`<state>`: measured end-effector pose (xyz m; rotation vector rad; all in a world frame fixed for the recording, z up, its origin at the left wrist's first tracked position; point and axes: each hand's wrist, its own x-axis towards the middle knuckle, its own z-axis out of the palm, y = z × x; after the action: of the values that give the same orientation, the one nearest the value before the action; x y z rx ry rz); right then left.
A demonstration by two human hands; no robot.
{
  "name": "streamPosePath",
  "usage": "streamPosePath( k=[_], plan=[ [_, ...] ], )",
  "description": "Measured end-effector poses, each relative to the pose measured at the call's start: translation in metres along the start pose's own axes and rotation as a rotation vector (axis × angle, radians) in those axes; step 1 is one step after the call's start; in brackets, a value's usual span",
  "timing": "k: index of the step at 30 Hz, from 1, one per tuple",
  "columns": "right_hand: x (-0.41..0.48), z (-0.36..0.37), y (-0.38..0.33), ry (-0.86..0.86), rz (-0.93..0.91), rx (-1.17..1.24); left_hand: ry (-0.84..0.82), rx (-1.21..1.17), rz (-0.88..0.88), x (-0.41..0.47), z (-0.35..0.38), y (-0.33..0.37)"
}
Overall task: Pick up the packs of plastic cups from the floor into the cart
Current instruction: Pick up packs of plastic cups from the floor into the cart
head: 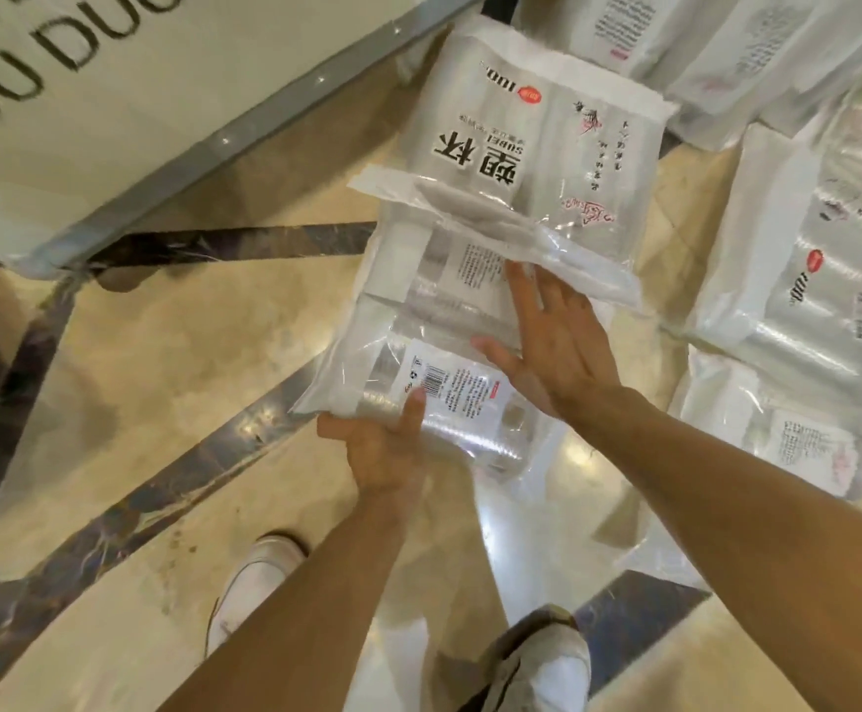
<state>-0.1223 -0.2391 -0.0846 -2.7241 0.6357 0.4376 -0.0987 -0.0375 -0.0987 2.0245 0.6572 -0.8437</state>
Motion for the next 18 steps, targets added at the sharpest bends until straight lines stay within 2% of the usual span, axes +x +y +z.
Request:
streamPosePath(
  k=[3, 7, 11, 14, 18],
  plan=[
    [0.012, 0.000, -0.002, -0.044, -0.012, 0.045, -0.042, -0.076, 0.069, 0.017, -0.014, -0.022],
    [0.011, 0.008, -0.011, -0.026, 0.059, 0.171, -0.051, 0.012, 0.168, 0.041, -0.066, -0.035],
    [-0.004, 0.032, -0.040, -0.172, 0.106, 0.347, -0.019, 0.011, 0.110, 0.048, -0.099, -0.041],
    [-0.014, 0.045, -0.061, -0.162, 0.221, 0.497, -0.050, 0.026, 0.124, 0.042, -0.105, -0.042],
    [-0.028, 0.032, -0.072, -0.138, 0.282, 0.548, -0.102, -0.066, 0.162, 0.025, -0.125, -0.028]
  ],
)
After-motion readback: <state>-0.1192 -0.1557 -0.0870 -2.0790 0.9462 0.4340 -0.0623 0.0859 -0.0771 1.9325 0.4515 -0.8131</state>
